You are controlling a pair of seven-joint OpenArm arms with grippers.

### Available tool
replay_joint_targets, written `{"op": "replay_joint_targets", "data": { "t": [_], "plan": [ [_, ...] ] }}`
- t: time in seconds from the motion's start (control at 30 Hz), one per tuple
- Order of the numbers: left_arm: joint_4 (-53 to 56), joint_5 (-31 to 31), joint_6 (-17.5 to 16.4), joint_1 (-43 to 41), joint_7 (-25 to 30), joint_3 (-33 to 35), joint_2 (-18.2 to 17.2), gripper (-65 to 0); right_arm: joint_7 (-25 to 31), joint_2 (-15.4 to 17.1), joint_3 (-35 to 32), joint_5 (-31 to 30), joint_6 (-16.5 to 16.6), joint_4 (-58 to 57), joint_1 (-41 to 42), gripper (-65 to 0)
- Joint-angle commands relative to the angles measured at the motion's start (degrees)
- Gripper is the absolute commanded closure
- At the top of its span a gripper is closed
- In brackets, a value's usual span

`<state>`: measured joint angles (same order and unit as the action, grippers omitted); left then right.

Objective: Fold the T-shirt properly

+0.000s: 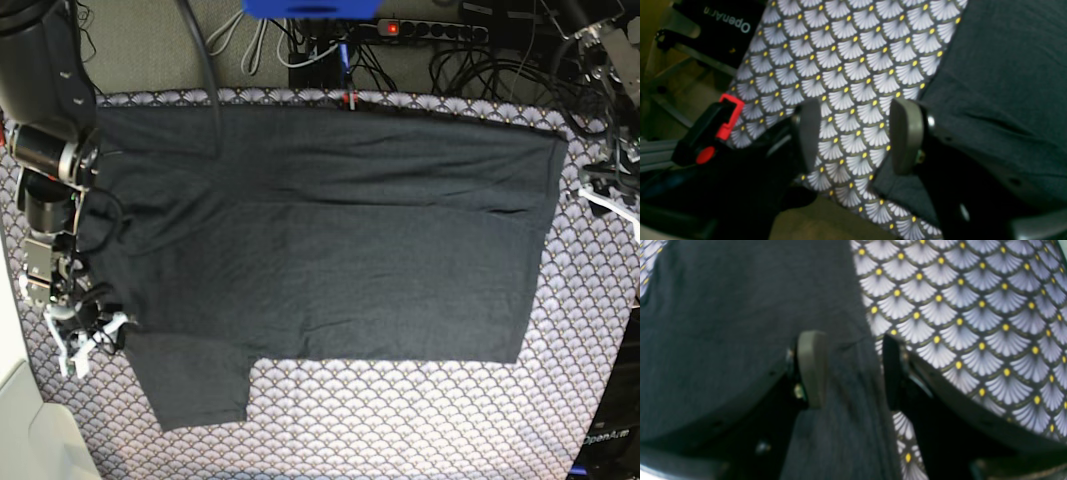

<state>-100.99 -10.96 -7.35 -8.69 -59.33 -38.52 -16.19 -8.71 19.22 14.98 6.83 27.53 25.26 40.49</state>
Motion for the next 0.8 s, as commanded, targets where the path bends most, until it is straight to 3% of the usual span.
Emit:
{"op": "replay_joint_targets", "data": {
  "t": [0.0,0.2,0.33,0.4,0.77],
  "plan": [
    [-1.0,0.0,0.1,0.6,1.1,-0.2,-1.0,-32.7,1.9,1.0,0.1,-0.7,-0.3,1.0,2.3,-28.1],
    [-1.0,0.0,0.1,0.2,1.1,-0.5,-0.9,-32.7,1.9,1.0,0.1,-0.5,-0.5,1.0,2.1,-28.1],
    [-1.0,0.0,0.1,-0.1,1.1,-0.5,-0.7,-32.7,1.9,1.7,0.0,-0.5,-5.2,0.9,1.8,-28.1],
    [-1.0,0.1,0.1,-0.1,1.1,-0.6,0.3,-32.7,1.9,1.8,0.0,-0.5,-5.9,0.9,1.0,-28.1],
    [-1.4,0.0,0.1,-1.2,1.1,-0.6,1.7,-32.7,2.2,1.8,-0.3,-0.5,-5.9,0.9,-1.0,-28.1]
  ]
}}
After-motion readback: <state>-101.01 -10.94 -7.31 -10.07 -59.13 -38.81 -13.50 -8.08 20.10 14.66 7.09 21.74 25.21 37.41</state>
